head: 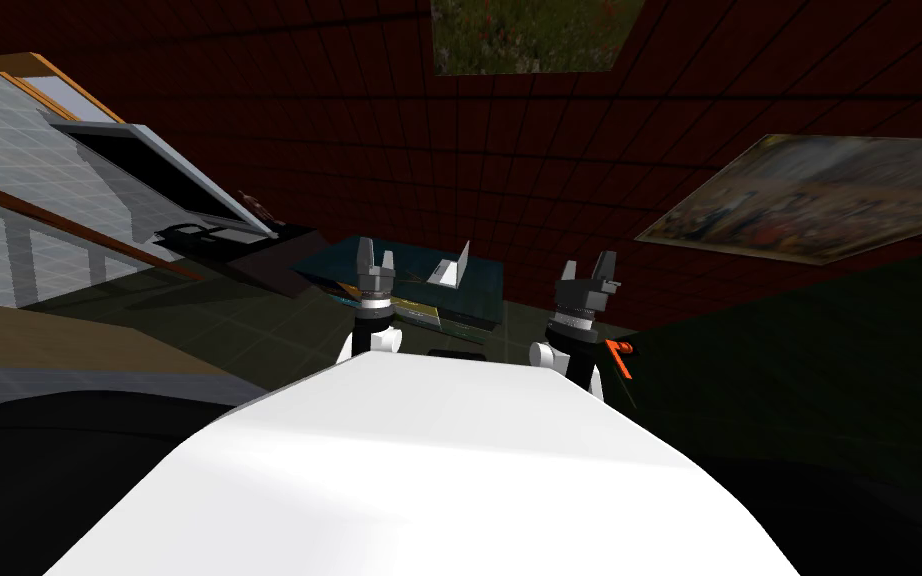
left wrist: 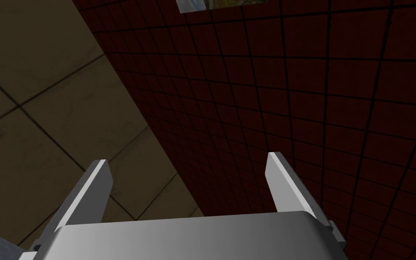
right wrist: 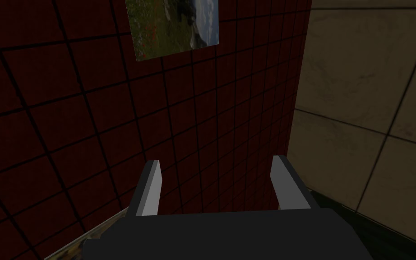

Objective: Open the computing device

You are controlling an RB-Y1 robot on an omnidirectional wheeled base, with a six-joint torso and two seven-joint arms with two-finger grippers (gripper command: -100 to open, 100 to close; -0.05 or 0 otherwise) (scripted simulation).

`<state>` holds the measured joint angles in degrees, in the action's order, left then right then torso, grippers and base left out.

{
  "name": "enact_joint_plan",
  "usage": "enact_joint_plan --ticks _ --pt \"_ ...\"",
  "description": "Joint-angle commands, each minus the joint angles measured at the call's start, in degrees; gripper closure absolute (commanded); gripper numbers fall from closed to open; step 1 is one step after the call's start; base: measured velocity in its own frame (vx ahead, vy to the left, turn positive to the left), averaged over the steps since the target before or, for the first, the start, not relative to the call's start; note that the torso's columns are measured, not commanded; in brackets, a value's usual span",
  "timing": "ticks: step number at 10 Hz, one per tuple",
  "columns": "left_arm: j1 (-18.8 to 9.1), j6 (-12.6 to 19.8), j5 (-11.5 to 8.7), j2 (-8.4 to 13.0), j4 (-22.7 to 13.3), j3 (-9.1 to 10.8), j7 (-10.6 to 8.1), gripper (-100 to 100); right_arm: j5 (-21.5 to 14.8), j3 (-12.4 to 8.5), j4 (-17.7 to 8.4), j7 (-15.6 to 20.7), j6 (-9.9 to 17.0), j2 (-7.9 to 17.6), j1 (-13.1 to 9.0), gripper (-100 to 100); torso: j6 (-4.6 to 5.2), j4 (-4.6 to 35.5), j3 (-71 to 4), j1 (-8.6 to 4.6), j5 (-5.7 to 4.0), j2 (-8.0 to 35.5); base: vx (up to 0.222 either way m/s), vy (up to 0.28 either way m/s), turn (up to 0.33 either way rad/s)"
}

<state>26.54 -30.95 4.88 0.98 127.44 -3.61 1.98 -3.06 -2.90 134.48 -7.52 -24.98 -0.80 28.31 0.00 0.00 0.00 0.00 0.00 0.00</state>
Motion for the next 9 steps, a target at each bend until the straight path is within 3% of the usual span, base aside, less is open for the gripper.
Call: enact_joint_plan --ticks 1,9 --pt "0.00 0.00 0.00 0.00 0.00 0.00 0.00 0 0.00 0.00 0.00 0.00 0.00 0.00 0.00 0 0.00 2.35 -4.67 0.00 0.00 2.32 0.000 0.000 0.000" --pt "0.00 -0.01 0.00 0.00 0.02 0.00 0.00 0 0.00 0.00 0.02 0.00 -0.01 0.00 0.00 0 0.00 35.37 -70.73 0.00 0.00 35.39 0.000 0.000 0.000"
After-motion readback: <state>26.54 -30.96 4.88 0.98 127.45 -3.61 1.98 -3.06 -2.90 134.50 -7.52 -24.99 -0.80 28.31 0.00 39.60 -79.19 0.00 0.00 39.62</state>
